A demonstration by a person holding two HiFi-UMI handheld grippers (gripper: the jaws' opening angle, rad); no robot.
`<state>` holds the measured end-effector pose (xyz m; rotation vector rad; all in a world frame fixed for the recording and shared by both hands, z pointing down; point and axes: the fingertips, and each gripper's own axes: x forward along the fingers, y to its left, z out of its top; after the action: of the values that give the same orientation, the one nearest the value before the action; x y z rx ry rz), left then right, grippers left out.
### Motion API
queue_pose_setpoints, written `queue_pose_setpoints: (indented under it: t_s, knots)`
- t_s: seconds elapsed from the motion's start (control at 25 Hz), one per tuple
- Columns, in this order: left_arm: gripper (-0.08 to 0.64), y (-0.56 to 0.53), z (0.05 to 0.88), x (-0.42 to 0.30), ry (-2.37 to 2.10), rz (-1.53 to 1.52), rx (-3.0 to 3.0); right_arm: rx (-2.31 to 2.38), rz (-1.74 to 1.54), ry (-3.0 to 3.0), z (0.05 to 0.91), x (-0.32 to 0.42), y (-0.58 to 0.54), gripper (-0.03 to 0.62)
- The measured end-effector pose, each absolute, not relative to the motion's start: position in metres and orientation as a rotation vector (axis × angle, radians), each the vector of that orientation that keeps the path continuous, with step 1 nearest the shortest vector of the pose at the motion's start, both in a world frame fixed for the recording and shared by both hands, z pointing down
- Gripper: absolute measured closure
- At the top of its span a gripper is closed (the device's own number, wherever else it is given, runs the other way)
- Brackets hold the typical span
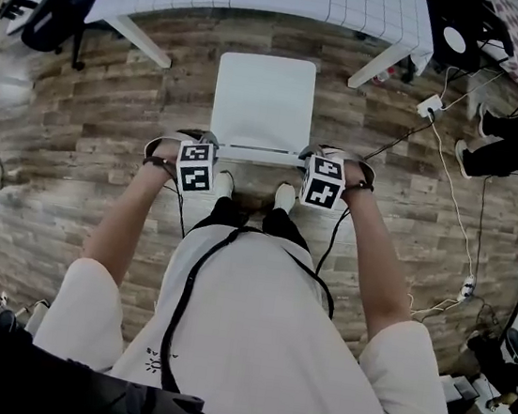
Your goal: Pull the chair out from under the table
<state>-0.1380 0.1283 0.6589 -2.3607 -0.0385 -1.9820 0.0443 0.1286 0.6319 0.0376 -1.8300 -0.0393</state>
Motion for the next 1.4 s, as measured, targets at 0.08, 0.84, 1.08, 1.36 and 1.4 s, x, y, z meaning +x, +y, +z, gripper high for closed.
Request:
queue_pose_setpoints:
  t_s: [0.08,0.84,1.08,1.36,1.4]
  knots:
    - [0.476,0.136,0.658,-0.139,-0.034,-1.979,-2.364,0.046,-0.043,-1.829,0.631,0.043,0.135,0.509]
    - [0.432,0.179,0.639,-0.133,-0.015,-1.846,-2.471,0.051,0.014,-1.851,0.617,0.042,0.179,0.499]
    - [0.403,0.168,0.576,-0.102,0.17,-1.548,-2.725,0.179,0.132,-2.065,0.56,0.037,0.169,0.497]
    - [0.487,0.115,0.483,-0.067,0.643,-0.974,-3.048,0.652,0.292,-2.482,0.477,0.021,0.118,0.586]
    - [0.514,0.107,0.473,-0.066,0.71,-0.905,-3.064,0.696,0.302,-2.514,0.469,0.02,0.115,0.586]
